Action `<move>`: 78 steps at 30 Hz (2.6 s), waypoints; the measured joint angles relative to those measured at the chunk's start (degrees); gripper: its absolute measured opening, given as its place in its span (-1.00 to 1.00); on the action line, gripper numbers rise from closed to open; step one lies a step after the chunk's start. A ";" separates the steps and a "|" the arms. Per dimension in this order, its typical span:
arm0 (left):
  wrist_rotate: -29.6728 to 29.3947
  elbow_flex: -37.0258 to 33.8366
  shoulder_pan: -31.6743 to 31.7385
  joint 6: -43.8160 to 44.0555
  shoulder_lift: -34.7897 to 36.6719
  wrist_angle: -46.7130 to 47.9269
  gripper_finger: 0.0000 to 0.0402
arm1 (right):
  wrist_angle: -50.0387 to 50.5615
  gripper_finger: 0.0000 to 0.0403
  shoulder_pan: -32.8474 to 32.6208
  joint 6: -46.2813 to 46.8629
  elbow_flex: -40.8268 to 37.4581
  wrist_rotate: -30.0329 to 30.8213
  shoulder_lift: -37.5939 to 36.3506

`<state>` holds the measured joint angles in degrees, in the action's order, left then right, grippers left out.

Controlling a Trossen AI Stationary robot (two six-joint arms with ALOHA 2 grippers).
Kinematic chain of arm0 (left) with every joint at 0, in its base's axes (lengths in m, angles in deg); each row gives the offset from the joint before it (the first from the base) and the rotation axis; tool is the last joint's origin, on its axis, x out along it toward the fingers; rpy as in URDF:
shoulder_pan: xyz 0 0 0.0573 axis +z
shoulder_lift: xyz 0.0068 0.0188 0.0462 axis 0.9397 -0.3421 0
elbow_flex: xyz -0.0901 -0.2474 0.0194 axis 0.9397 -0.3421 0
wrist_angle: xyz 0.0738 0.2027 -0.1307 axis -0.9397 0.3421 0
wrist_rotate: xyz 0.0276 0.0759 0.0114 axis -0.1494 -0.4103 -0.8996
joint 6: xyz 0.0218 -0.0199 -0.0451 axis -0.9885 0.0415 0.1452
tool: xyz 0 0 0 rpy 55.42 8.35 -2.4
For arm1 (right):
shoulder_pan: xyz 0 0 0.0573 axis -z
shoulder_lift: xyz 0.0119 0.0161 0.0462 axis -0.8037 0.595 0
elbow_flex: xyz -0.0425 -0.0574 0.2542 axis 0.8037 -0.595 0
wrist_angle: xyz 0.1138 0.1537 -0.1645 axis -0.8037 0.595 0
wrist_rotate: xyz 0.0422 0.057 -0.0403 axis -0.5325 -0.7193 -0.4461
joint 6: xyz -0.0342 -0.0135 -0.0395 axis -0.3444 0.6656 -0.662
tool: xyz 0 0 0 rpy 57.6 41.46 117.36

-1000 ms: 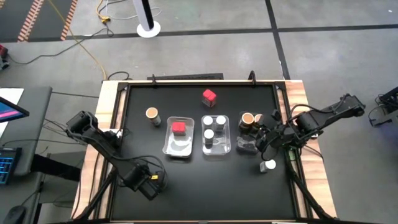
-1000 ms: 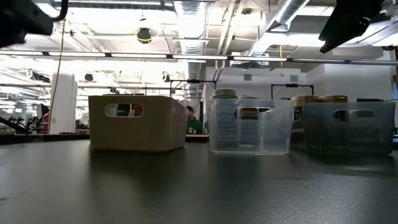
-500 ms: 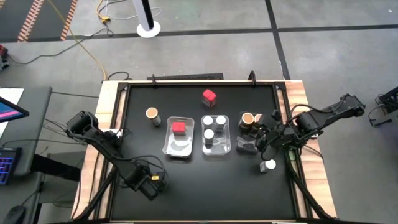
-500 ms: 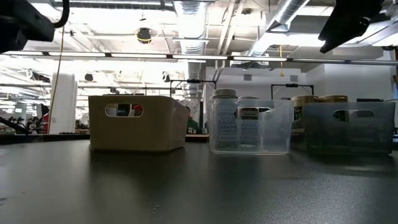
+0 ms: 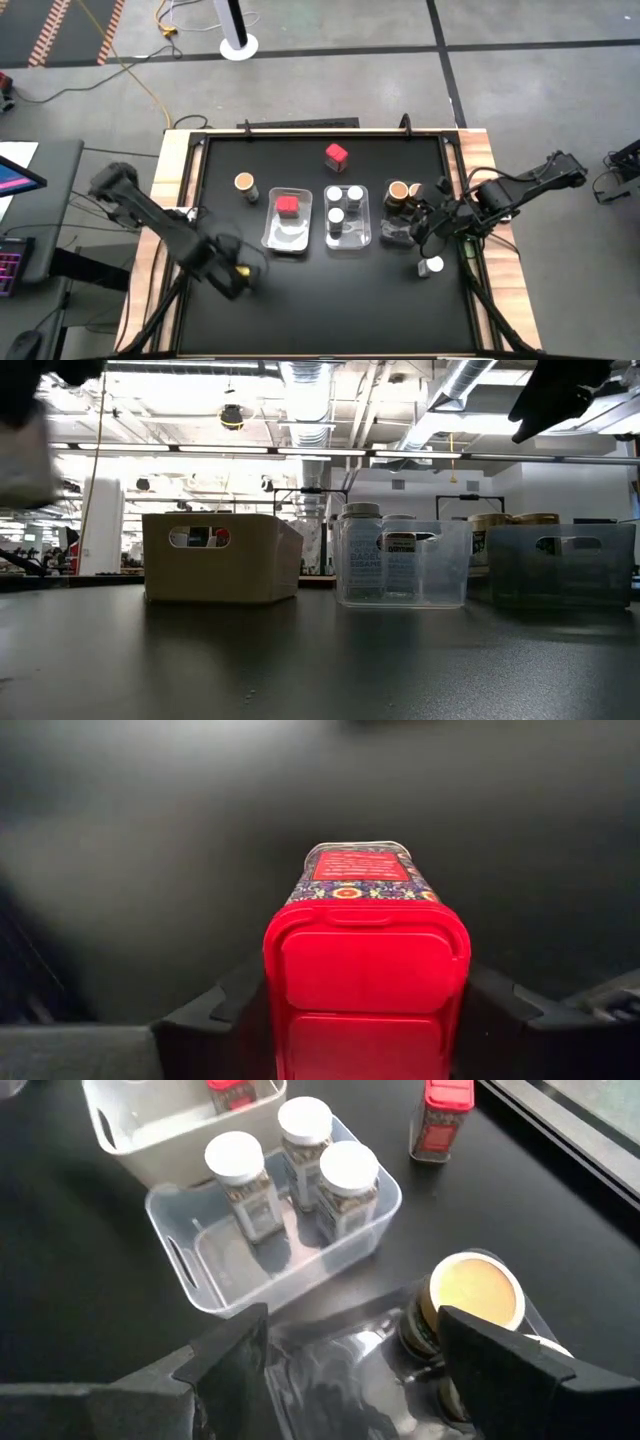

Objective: Sort spices by type
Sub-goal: Put the bottom red seasoning can into the white bin

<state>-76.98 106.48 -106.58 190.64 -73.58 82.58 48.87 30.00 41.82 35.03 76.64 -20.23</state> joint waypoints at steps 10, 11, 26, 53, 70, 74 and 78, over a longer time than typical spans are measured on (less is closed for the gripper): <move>-2.89 0.07 25.28 -61.11 16.07 -1.11 0.03 | -1.49 0.56 2.26 2.05 0.02 0.08 0.00; -1.09 0.07 28.26 -68.62 15.73 -3.89 0.03 | -1.52 0.56 2.78 2.57 0.02 0.09 0.00; 10.90 19.55 44.71 -112.37 -13.82 8.70 0.03 | -3.23 0.56 9.28 8.19 0.02 0.13 0.02; 4.55 20.24 35.63 -117.02 -24.79 1.84 0.03 | -2.85 0.56 10.03 4.72 0.02 0.02 0.02; 3.06 15.28 37.35 -121.47 -26.96 -1.31 0.03 | -4.46 0.56 10.09 5.03 0.02 -0.07 0.02; 3.04 15.28 38.04 -122.59 -26.94 -2.08 0.03 | -4.47 0.56 10.10 5.07 0.02 -0.07 0.02; 2.42 15.28 38.76 -123.08 -26.94 -3.07 0.03 | -4.43 0.56 10.10 5.17 0.02 -0.07 0.02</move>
<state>-74.55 121.76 -67.82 67.56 -100.52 79.51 44.44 40.10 47.00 35.05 76.57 -20.21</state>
